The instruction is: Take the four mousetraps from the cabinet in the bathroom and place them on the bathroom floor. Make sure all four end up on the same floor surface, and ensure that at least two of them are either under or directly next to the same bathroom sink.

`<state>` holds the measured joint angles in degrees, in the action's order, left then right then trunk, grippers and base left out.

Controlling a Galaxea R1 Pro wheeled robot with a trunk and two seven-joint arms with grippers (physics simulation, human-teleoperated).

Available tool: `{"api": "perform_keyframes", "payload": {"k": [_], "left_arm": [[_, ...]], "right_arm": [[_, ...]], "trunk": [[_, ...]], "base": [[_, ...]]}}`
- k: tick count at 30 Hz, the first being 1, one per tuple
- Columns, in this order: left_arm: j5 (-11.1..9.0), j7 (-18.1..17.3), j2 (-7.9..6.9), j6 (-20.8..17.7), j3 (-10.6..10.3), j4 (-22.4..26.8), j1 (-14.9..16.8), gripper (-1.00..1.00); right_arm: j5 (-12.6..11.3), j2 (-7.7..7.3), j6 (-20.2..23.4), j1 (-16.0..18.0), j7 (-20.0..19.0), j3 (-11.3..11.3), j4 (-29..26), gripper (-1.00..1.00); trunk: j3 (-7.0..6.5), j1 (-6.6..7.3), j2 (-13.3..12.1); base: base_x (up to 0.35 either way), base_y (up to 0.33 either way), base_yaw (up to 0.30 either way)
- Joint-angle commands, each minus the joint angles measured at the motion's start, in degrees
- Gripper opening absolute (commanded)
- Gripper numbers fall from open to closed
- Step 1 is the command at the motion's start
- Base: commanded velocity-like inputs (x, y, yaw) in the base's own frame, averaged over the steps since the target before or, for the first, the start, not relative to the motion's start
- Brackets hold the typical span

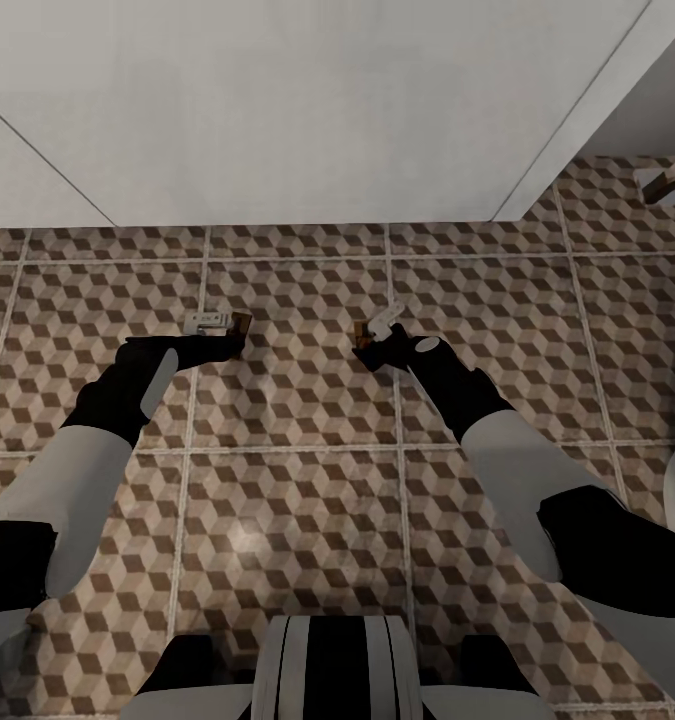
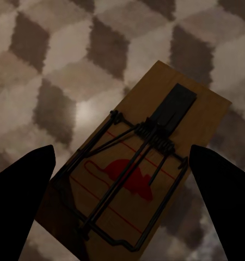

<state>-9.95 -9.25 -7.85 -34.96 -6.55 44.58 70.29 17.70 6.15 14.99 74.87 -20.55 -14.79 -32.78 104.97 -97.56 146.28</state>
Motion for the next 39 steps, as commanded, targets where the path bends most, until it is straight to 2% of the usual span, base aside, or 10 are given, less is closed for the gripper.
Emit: {"api": "perform_keyframes", "payload": {"k": [1, 39], "left_arm": [[-0.44, 0.33, -0.08, -0.29, -0.22, 0.07, 0.02, -1.0], [-0.5, 0.36, -0.07, -0.26, -0.22, -0.09, 0.02, -1.0]], "right_arm": [[0.61, 0.01, 0.22, 0.01, -0.28, 0.03, -0.11, -1.0], [0.65, 0.01, 0.21, 0.01, -0.03, 0.11, 0.34, -1.0]], "trunk": [[0.03, 0.01, 0.01], [0.03, 0.01, 0.01]], "base": [[0.0, 0.0, 0.0], [0.0, 0.0, 0.008]]}}
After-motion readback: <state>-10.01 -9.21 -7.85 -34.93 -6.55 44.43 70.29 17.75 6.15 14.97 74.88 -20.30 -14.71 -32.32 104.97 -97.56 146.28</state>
